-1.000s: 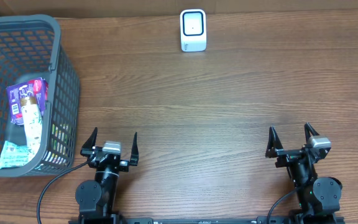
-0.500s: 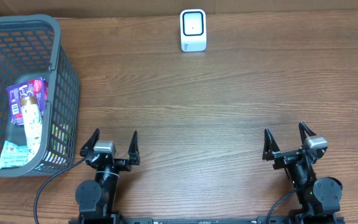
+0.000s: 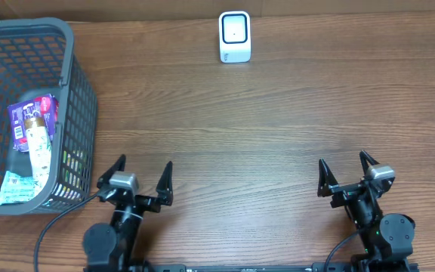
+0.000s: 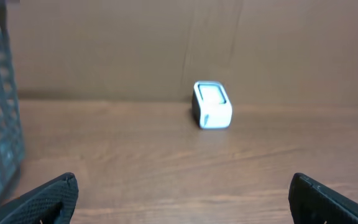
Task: Scan the item barcode
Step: 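Move the left gripper over the grey basket and reach inside, then grasp the white-and-gold tube in the basket with the left gripper, then carry the tube out and release it on the table center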
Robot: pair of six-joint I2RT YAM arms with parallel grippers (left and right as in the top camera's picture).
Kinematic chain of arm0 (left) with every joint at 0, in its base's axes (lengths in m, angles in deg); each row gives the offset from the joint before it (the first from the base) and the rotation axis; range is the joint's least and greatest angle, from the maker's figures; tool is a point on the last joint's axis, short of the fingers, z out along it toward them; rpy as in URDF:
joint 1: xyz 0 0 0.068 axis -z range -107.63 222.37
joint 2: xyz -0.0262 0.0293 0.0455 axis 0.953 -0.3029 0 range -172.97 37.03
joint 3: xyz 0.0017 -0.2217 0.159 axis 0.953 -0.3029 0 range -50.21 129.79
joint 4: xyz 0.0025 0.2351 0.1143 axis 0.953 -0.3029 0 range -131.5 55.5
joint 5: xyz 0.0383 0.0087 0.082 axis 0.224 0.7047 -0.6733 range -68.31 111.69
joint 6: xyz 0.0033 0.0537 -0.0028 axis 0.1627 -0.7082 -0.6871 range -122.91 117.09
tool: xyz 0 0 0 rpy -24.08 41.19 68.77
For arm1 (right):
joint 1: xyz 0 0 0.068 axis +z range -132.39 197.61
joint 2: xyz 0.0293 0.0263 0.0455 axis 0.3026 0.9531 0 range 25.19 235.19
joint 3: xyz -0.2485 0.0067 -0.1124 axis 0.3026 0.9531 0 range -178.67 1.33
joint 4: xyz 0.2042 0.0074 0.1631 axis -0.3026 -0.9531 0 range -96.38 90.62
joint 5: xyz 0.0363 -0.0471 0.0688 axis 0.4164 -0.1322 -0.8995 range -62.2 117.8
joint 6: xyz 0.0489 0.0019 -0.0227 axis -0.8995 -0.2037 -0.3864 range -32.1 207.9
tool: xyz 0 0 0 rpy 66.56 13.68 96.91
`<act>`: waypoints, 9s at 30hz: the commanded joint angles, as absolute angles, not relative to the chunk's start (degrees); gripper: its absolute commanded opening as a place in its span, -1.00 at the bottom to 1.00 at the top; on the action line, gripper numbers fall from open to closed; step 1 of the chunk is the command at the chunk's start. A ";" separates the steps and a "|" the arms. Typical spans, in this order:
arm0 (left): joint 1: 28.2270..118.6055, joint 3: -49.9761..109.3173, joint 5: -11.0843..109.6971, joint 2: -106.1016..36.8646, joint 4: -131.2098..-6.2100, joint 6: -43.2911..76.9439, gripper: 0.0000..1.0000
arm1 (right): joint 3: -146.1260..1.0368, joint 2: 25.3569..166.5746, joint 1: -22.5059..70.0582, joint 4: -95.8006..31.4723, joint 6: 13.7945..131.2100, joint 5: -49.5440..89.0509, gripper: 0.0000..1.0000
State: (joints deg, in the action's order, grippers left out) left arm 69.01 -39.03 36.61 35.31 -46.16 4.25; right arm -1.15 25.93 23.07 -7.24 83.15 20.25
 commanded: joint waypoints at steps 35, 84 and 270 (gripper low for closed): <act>69.41 51.42 36.76 -29.41 -103.39 4.84 0.99 | -76.45 81.40 23.44 -46.10 80.90 8.90 1.00; 54.70 61.36 -1.45 -41.56 -111.60 14.26 1.00 | -76.29 85.11 23.44 -51.72 80.76 5.03 1.00; 106.50 48.21 35.23 -88.66 -88.41 33.49 -0.16 | -76.25 93.38 23.44 -55.28 80.65 5.19 1.00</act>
